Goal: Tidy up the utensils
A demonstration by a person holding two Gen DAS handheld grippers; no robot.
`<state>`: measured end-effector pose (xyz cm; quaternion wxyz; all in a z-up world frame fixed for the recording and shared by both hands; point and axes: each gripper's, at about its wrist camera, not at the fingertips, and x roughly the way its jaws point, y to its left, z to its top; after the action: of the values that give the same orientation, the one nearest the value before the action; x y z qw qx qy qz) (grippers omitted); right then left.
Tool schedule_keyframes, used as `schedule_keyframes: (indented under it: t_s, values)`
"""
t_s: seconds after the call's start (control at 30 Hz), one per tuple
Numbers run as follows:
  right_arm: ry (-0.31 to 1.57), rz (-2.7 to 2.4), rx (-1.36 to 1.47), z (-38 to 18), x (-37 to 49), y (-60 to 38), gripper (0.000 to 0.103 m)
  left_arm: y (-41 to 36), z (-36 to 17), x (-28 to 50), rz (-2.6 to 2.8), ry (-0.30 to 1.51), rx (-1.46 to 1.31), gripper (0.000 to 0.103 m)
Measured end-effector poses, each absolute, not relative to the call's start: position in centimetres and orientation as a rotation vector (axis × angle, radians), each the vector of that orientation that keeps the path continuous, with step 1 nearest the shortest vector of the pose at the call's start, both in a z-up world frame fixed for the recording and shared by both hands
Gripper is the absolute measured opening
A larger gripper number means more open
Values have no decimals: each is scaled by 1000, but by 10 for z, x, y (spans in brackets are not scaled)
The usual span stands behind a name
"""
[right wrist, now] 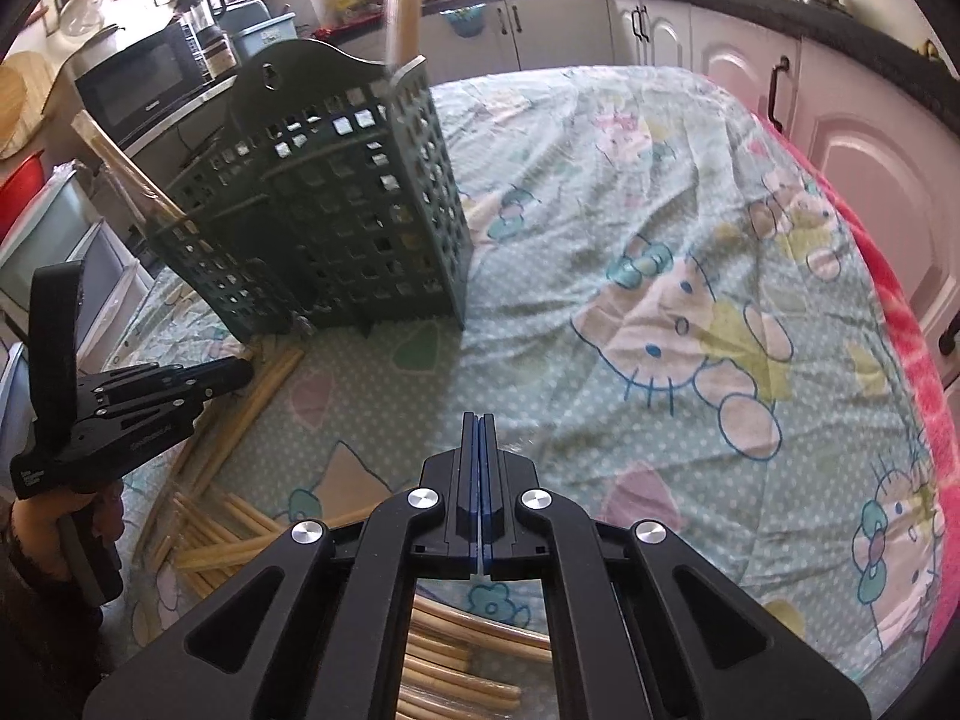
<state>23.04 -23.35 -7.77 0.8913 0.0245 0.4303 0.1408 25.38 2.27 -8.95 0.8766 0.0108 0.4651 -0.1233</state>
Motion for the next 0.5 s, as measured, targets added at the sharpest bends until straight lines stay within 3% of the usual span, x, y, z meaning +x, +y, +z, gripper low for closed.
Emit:
schedule_keyframes:
  t_s: [0.33, 0.4, 0.43, 0.5]
  values:
    - [1014, 304, 198, -86, 241, -260, 2, 47, -56, 234, -258, 887, -50, 7]
    - [1028, 279, 195, -87, 240, -265, 12, 51, -46, 230, -266, 864, -64, 7]
    - [1033, 267, 197, -88, 240, -267, 26, 53, -40, 226, -270, 849, -69, 7]
    - [1044, 262, 219, -88, 240, -267, 40, 53, -30, 219, -275, 820, -72, 7]
